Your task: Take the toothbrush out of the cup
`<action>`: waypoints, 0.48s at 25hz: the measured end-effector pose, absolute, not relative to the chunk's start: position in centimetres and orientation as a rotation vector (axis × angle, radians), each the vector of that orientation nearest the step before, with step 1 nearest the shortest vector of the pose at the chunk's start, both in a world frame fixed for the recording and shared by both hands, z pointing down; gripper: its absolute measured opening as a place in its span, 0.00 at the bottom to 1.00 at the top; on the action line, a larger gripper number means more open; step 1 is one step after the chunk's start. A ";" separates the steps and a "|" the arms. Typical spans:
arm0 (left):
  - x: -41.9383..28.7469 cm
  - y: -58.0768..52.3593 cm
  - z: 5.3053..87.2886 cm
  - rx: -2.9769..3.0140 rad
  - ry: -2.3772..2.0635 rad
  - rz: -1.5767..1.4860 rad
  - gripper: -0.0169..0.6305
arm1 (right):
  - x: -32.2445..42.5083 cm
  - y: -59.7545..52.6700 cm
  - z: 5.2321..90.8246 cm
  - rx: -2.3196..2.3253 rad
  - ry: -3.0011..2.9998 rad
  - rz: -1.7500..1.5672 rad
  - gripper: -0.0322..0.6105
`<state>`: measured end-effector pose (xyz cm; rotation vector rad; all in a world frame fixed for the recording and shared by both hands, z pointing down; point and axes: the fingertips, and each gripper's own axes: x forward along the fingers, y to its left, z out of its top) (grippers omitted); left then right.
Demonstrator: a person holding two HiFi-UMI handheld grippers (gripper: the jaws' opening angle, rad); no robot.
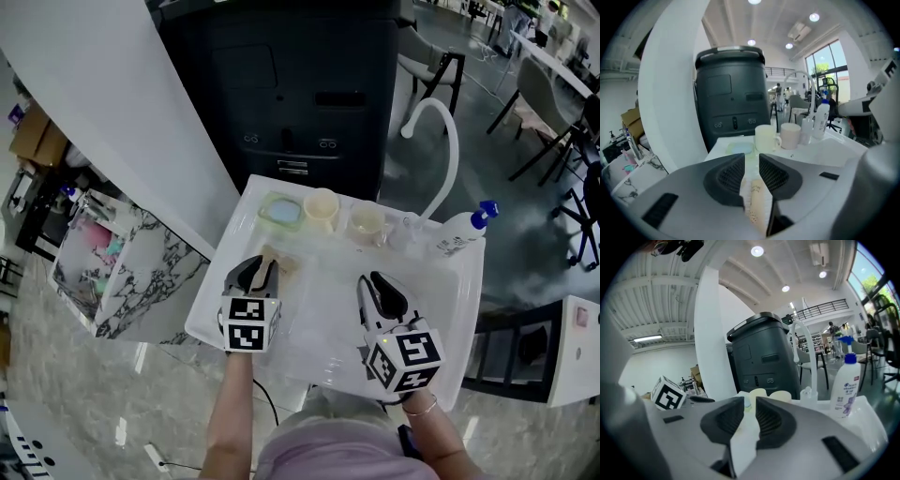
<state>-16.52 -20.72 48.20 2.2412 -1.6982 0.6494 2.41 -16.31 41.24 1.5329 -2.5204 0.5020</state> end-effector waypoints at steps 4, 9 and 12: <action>-17.1 -19.3 44.8 2.275 -1.771 0.476 0.13 | 1.3 -15.7 40.3 1.512 -2.548 0.475 0.16; -18.3 -16.5 42.5 2.270 -1.816 0.299 0.06 | 0.0 -14.6 39.2 1.506 -2.577 0.449 0.11; -19.1 -14.9 41.6 2.251 -1.840 0.215 0.04 | -0.4 -14.0 38.6 1.510 -2.585 0.422 0.09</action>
